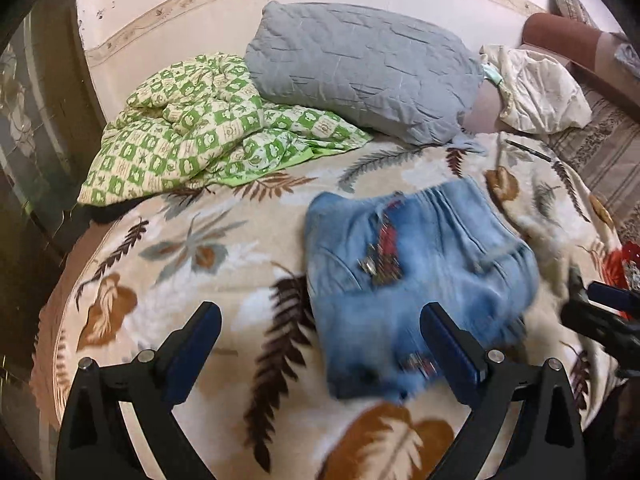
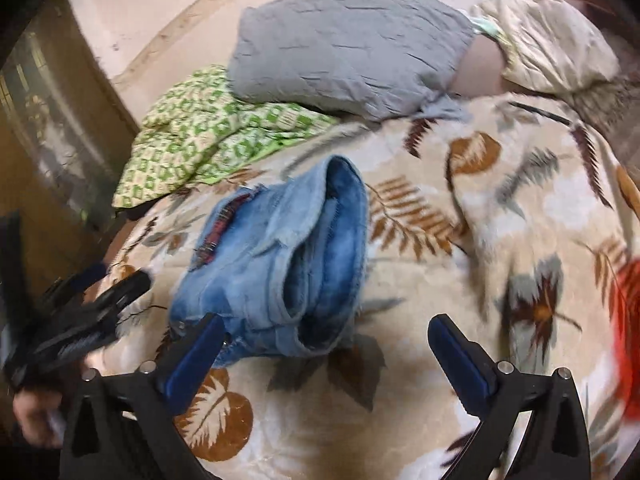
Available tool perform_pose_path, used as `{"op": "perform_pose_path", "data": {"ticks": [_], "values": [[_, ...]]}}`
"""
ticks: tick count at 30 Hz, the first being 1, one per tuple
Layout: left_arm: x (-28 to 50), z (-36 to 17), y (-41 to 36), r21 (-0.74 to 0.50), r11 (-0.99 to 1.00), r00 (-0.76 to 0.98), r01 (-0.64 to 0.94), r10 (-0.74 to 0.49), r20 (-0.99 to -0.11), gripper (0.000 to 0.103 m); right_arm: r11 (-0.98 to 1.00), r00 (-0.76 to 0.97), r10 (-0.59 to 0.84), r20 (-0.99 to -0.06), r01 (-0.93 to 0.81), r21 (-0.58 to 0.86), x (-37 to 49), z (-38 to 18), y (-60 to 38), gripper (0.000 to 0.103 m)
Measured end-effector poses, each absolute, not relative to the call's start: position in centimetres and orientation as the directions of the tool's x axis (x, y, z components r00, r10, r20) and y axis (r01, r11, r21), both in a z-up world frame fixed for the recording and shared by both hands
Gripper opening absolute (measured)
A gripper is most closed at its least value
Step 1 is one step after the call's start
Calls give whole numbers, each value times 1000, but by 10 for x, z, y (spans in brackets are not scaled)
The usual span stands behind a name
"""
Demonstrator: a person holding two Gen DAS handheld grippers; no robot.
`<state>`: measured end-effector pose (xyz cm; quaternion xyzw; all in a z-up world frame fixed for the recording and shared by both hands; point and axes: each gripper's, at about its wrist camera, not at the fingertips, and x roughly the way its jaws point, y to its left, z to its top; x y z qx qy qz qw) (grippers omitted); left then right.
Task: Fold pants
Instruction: 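Release the jeans and lift both tools above the bundle, then grasp the folded jeans edge with the right tool while the left tool holds the pocket side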
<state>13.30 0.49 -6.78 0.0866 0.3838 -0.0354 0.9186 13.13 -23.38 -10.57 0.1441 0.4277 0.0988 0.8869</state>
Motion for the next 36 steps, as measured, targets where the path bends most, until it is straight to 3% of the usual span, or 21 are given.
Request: {"op": "perform_pose_path", "data": {"ticks": [16,23,30,33,36], "values": [[64,-69,2,89,994,743,64,12,-669,100,967,624,179,-760,30,252,100,-114,-231,103],[82,-79,18,-21,996,711,81,-73,-699,100,964,652,221,-725,-30,266,116,-87,-237,103],[109,-111,21,0,984,700,179,-128,-702,100,938,576,340,-743,-151,312,176,-78,-242,103],[127,-122,31,-89,966,645,241,-228,-730,100,886,481,456,-749,-167,432,208,-92,-245,103],[149,-123,56,-316,915,578,251,-404,-709,100,800,394,582,-711,-122,587,232,-119,-253,103]]}}
